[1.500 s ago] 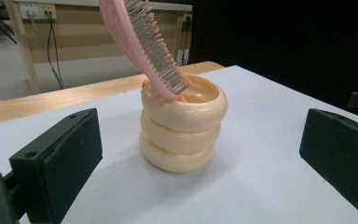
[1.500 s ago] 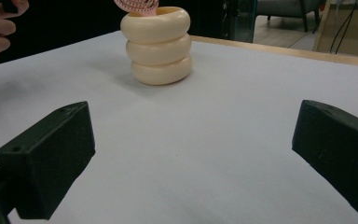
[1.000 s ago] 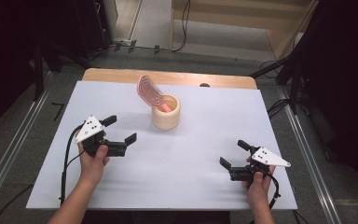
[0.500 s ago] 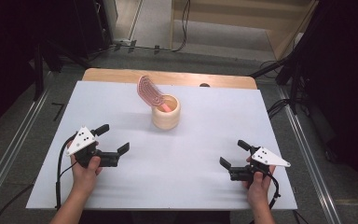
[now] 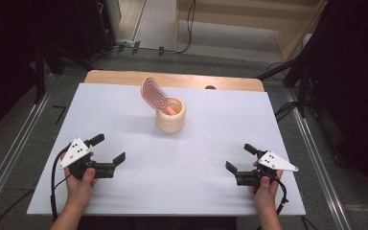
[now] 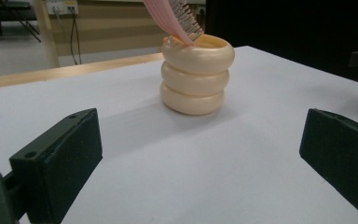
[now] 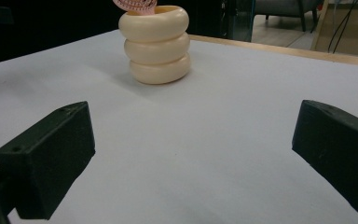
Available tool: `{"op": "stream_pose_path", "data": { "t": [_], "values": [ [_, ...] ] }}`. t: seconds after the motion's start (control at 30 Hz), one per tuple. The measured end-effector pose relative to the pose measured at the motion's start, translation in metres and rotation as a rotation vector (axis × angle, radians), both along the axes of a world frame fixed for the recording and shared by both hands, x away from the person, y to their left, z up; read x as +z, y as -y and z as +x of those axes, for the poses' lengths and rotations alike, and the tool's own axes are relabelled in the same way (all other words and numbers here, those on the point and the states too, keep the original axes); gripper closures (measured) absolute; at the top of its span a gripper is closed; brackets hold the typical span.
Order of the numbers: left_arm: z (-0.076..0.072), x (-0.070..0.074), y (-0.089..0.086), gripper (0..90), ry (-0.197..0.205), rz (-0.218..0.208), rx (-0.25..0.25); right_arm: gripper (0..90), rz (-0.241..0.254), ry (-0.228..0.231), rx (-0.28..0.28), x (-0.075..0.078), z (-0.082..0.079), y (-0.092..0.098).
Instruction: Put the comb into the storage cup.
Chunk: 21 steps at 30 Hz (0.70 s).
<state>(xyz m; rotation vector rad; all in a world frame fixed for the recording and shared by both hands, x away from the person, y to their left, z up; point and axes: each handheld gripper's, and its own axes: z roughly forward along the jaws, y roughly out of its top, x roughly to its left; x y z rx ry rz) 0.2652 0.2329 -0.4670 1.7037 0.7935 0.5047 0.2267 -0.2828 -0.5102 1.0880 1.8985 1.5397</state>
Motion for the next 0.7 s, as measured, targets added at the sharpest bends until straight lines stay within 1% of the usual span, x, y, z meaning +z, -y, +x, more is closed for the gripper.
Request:
{"op": "stream_pose_path", "data": {
  "t": [0.1, 0.27, 0.47, 0.63, 0.7],
  "values": [
    [-0.002, -0.003, -0.004, 0.0, -0.009, -0.002, 0.001, 0.0, -0.001, 0.000, -0.001, 0.000, 0.000, 0.000],
    [-0.007, -0.006, -0.009, 0.0, -0.013, 0.002, 0.006, 0.0, -0.008, 0.001, 0.002, 0.000, 0.000, -0.001],
    [-0.012, -0.010, -0.017, 0.0, -0.021, 0.026, 0.015, 0.0, -0.008, 0.001, 0.001, 0.000, 0.000, -0.001],
    [-0.016, -0.012, -0.025, 0.0, -0.023, 0.035, 0.021, 0.0, -0.009, 0.001, -0.001, 0.000, 0.000, -0.001],
    [-0.018, -0.012, -0.029, 0.0, -0.029, 0.036, 0.032, 0.0, -0.009, 0.000, 0.000, 0.000, 0.000, -0.001]
  ]
}}
